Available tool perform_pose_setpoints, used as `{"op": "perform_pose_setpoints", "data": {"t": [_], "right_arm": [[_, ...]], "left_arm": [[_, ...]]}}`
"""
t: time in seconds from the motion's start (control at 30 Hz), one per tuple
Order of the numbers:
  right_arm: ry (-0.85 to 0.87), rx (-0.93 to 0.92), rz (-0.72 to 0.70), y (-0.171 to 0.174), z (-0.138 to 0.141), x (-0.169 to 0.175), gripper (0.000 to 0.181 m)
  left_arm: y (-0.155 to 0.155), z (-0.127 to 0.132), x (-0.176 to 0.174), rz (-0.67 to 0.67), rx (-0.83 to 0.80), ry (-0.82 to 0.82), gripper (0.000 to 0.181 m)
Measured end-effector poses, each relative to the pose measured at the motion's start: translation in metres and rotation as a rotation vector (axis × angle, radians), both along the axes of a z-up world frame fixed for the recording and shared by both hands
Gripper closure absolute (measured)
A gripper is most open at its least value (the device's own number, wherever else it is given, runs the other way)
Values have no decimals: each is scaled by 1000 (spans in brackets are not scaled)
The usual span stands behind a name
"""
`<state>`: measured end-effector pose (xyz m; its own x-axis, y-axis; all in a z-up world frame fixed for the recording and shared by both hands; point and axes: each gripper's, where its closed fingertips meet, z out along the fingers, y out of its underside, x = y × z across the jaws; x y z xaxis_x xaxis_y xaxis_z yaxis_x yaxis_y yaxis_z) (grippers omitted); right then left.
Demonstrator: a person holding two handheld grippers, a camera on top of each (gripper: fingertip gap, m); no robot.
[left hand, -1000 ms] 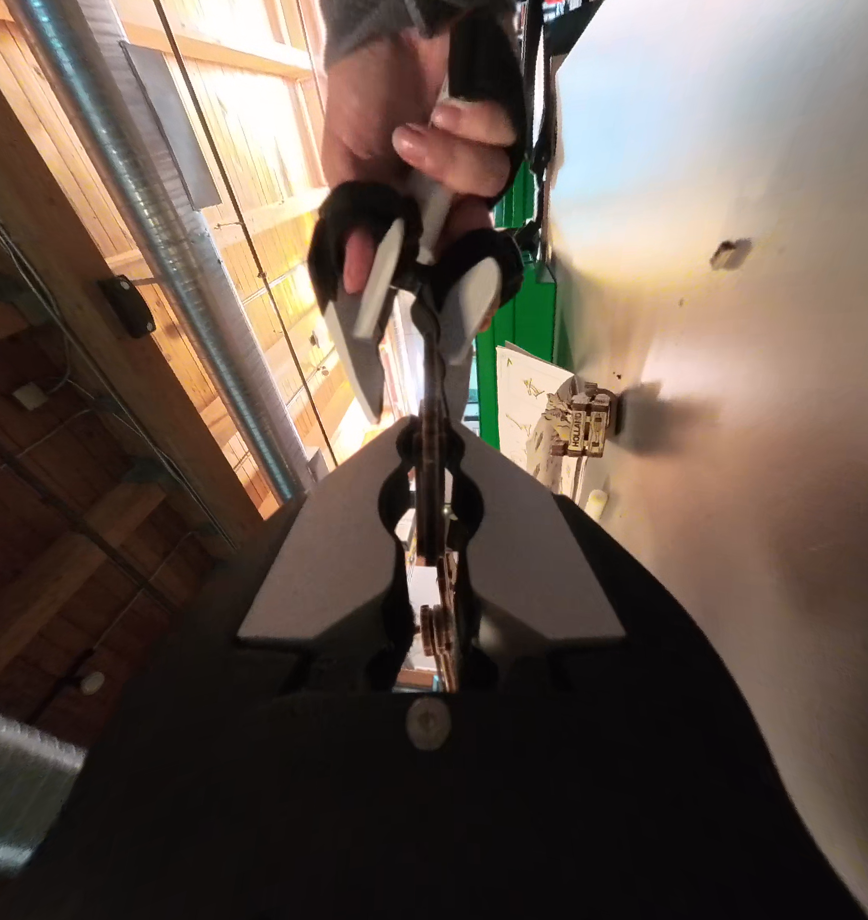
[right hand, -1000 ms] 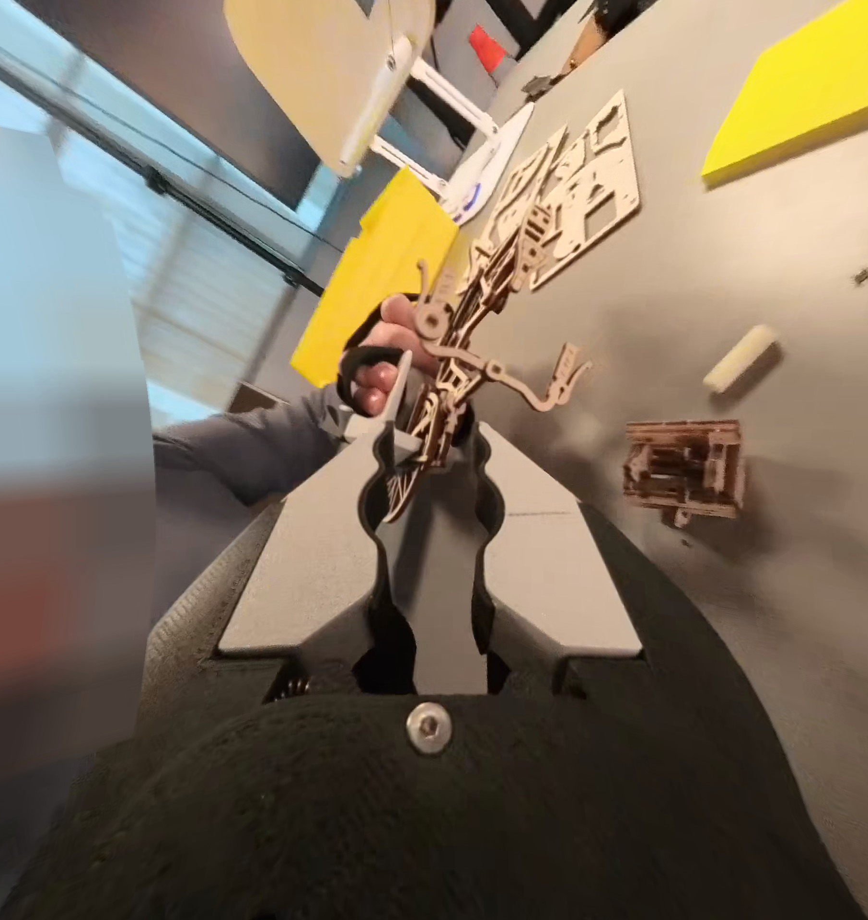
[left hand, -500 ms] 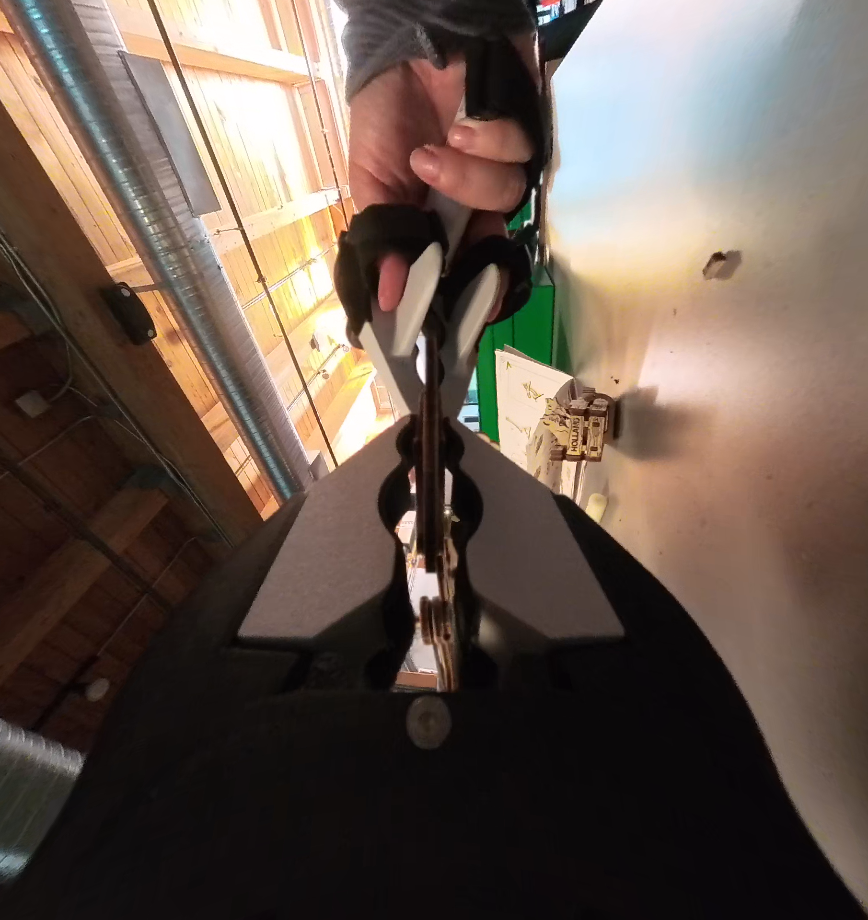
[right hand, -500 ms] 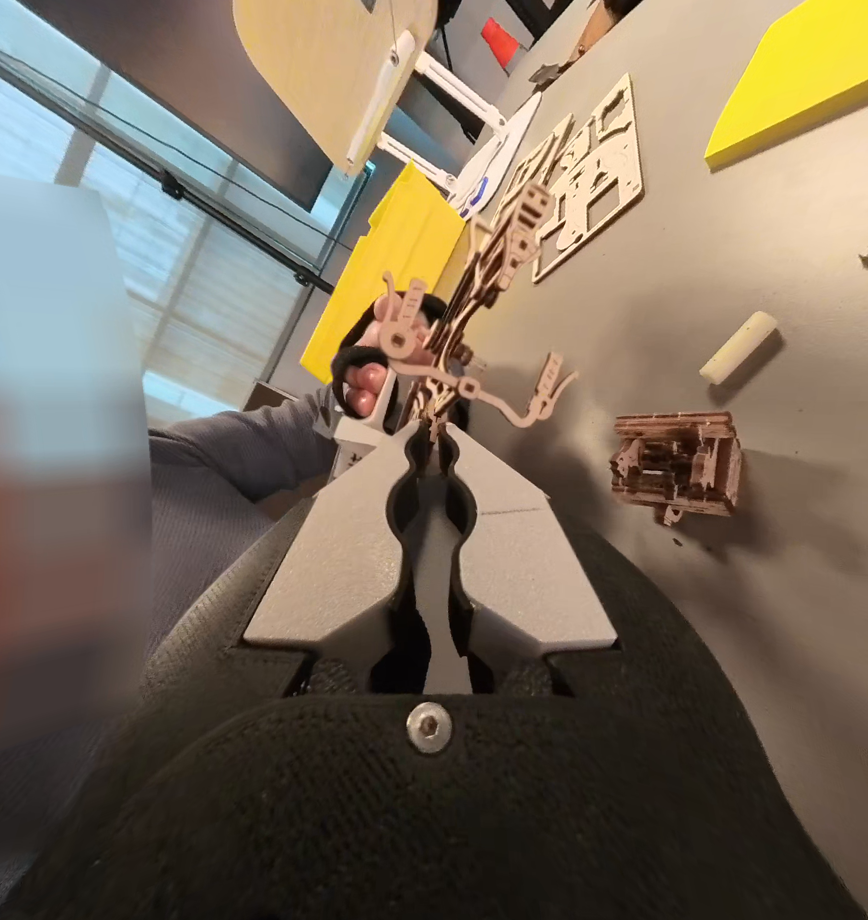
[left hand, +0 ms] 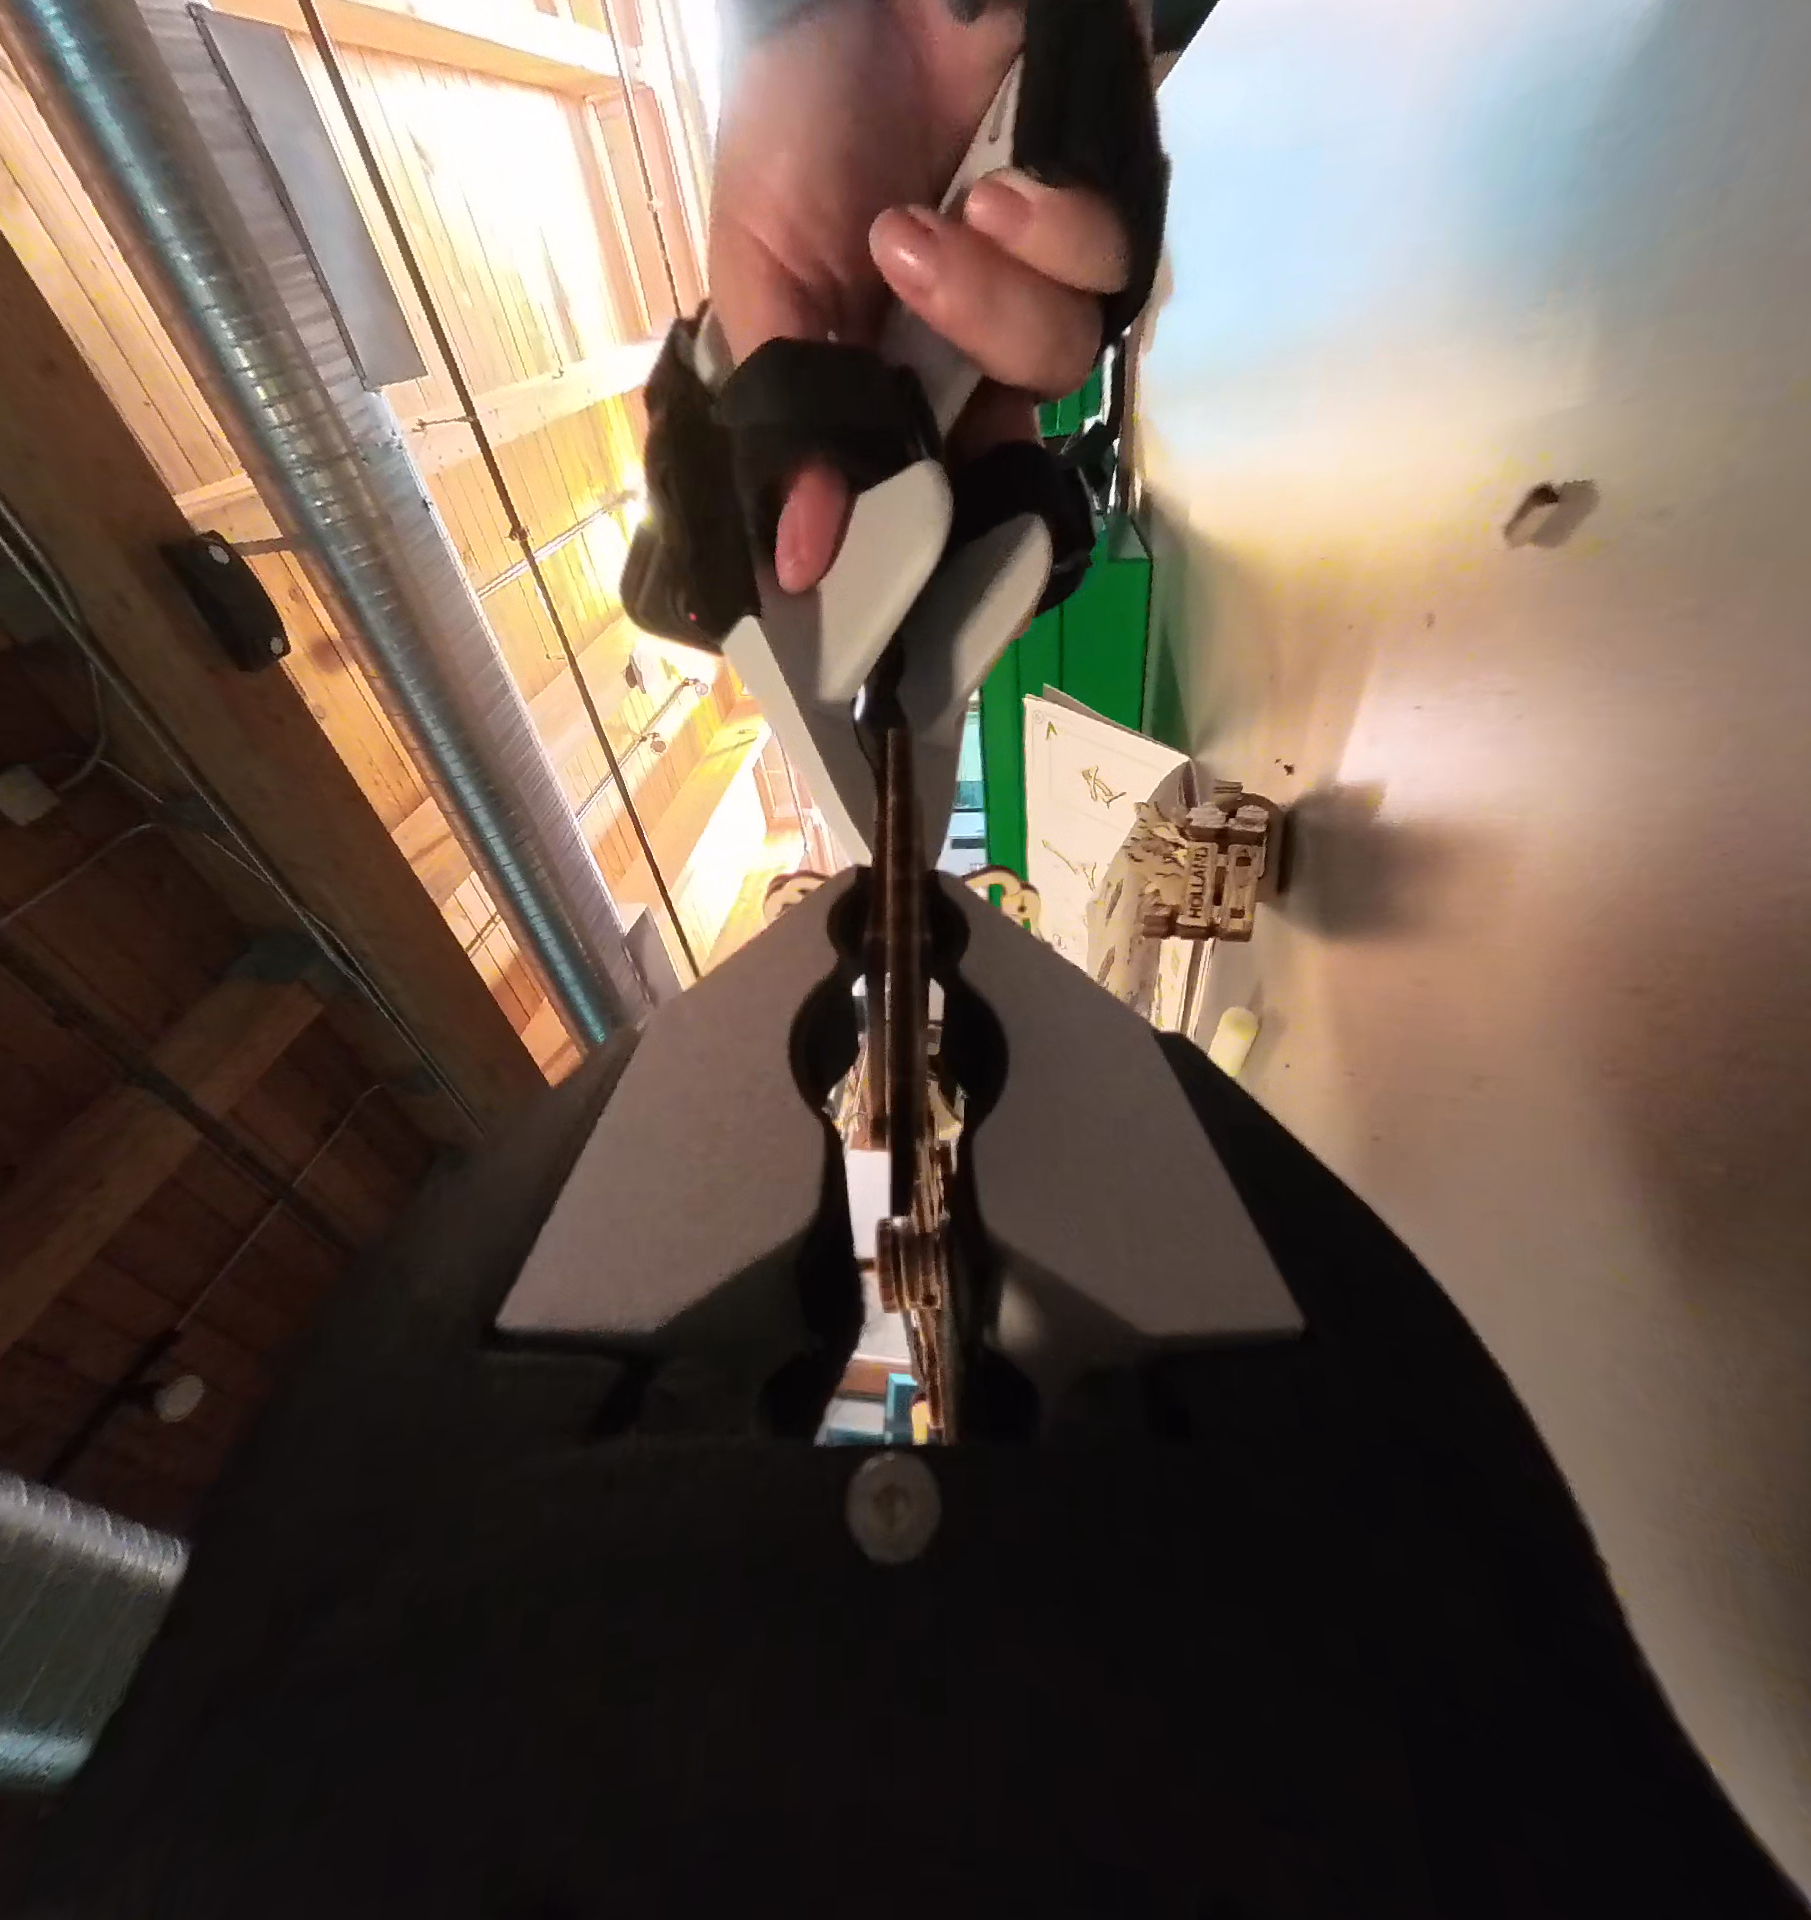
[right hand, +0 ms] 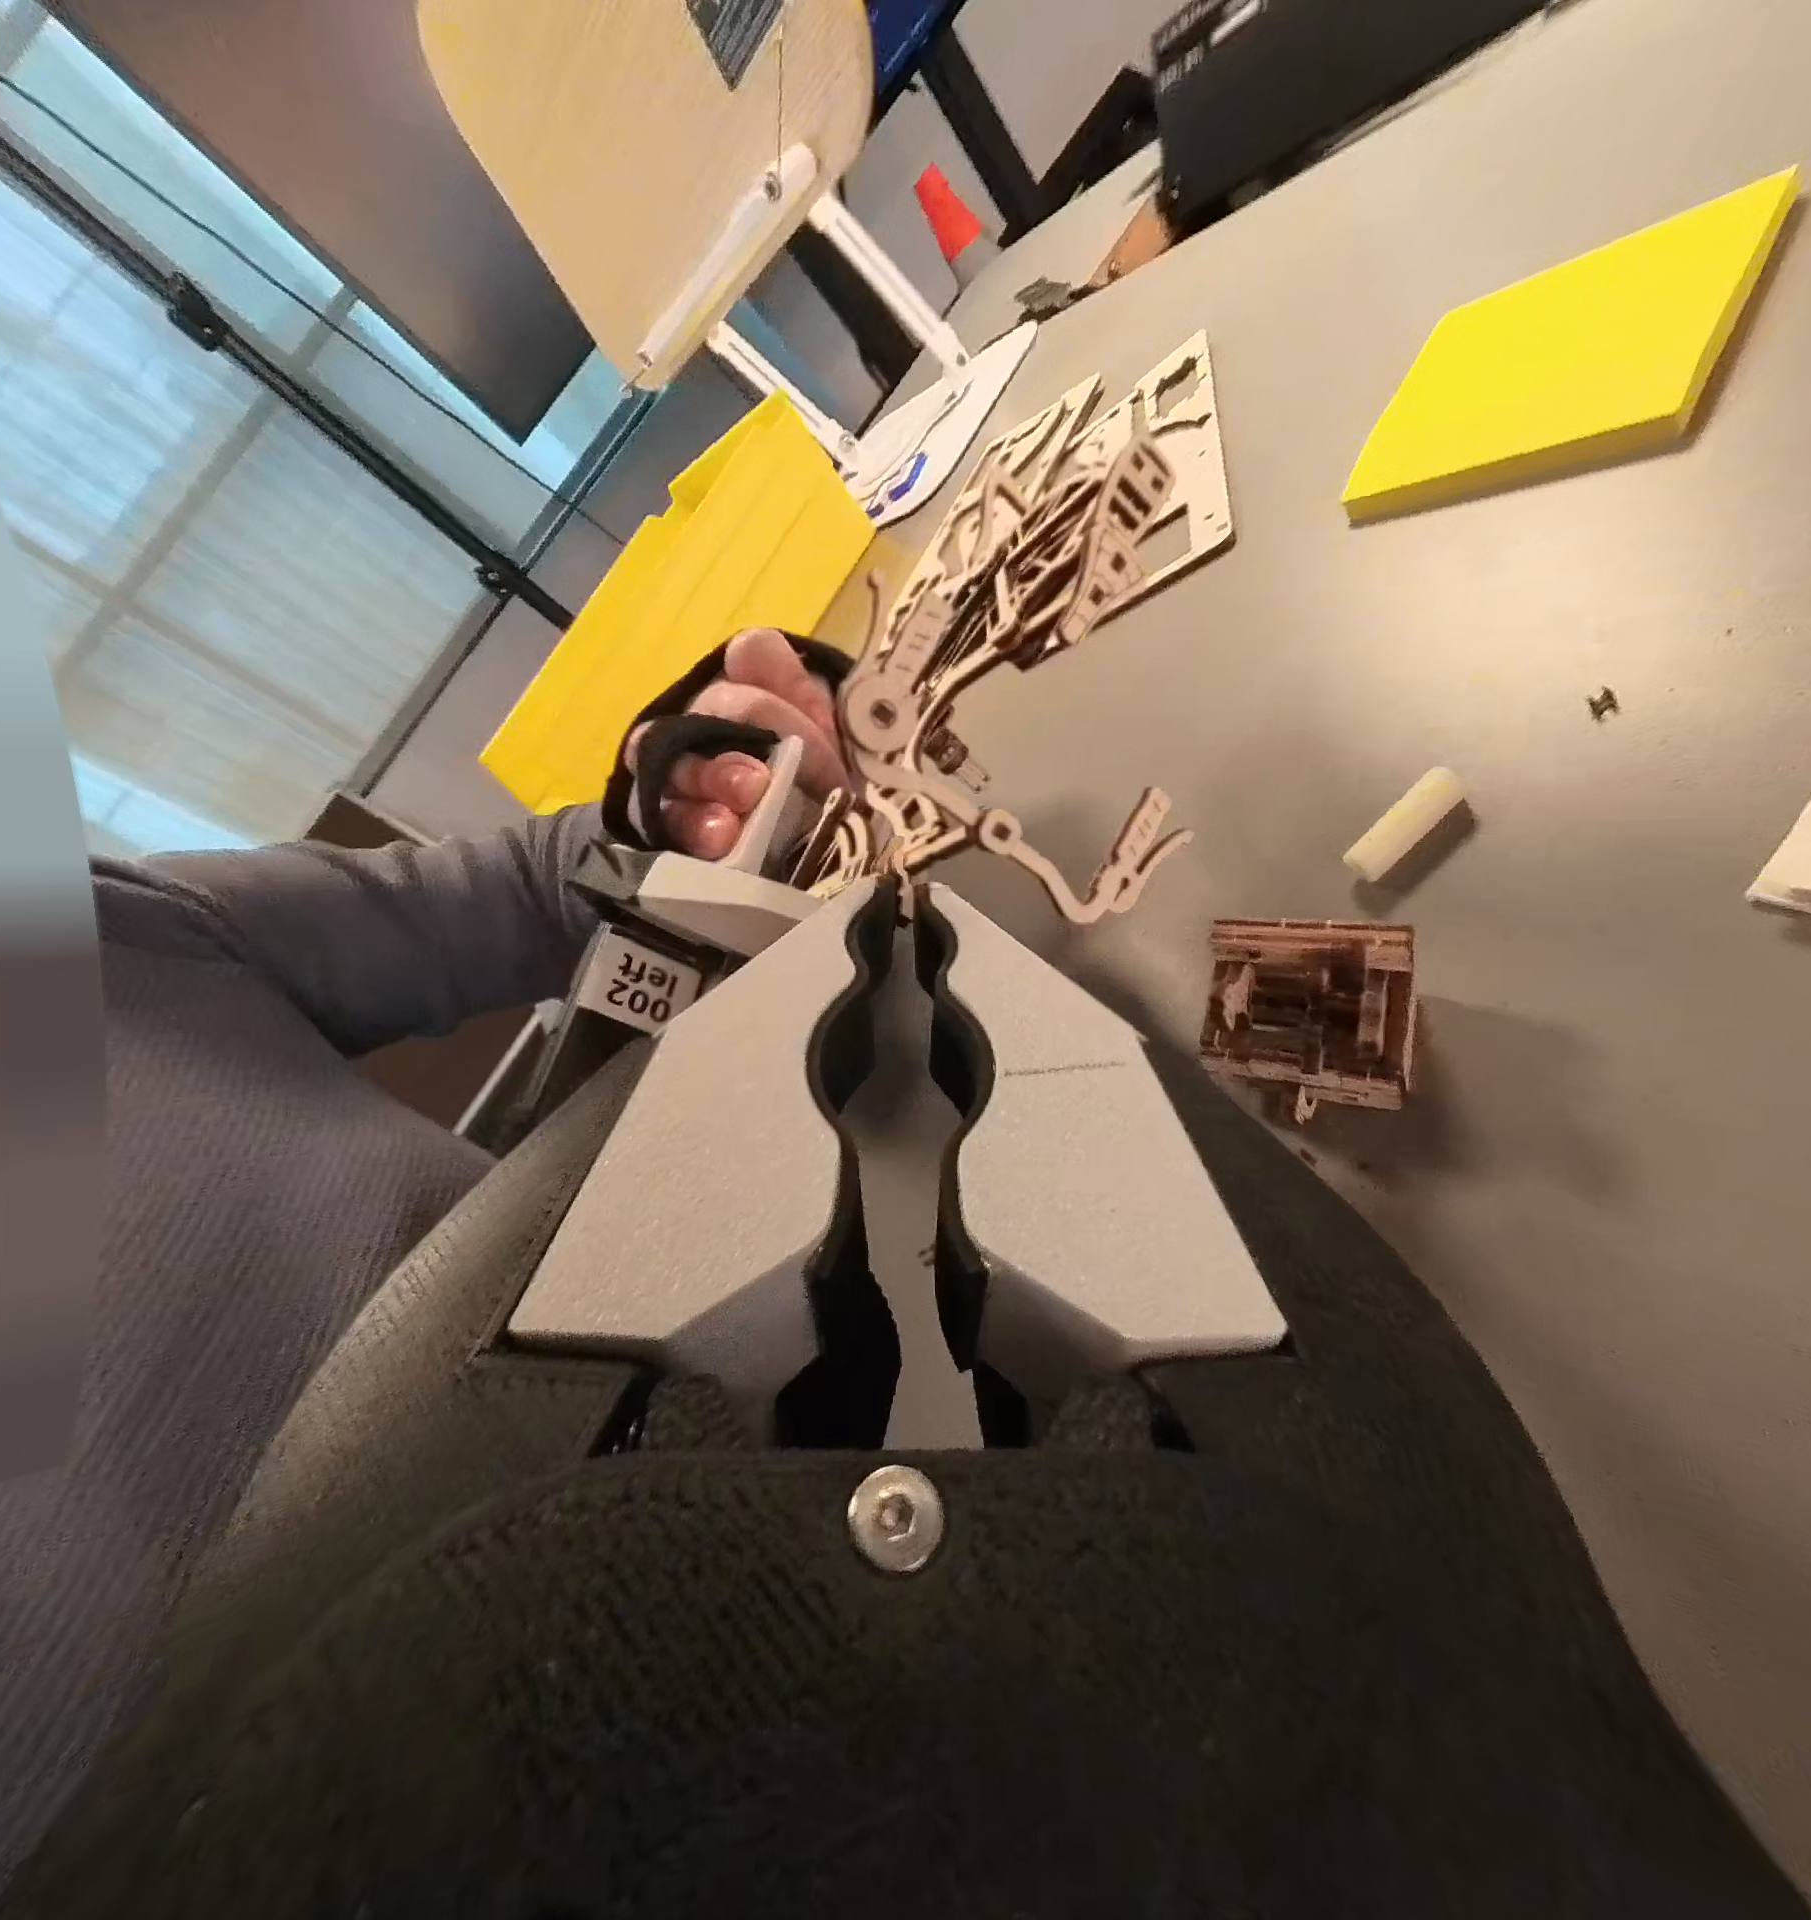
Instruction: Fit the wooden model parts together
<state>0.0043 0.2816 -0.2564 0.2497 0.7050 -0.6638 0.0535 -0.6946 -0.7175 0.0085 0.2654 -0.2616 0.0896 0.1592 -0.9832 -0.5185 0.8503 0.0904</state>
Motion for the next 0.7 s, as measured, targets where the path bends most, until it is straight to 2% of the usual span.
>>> {"op": "perform_pose_setpoints", "data": {"t": [0.1,0.23,0.3,0.5,0.7], "right_arm": [[-5,44,-34,1,1,0,180],[11,32,-41,2,0,1,180],[10,35,-44,1,-2,1,180],[5,76,-42,-1,-2,-2,180],[-89,322,-108,3,-3,-3,180]], "left_arm": [[3,1,-1,14,-18,-20,174],[15,2,-4,70,-71,-49,153],[17,2,-6,74,-100,-59,151],[19,-4,-6,94,-81,-29,172],[22,-5,-8,121,-168,-19,173]]}}
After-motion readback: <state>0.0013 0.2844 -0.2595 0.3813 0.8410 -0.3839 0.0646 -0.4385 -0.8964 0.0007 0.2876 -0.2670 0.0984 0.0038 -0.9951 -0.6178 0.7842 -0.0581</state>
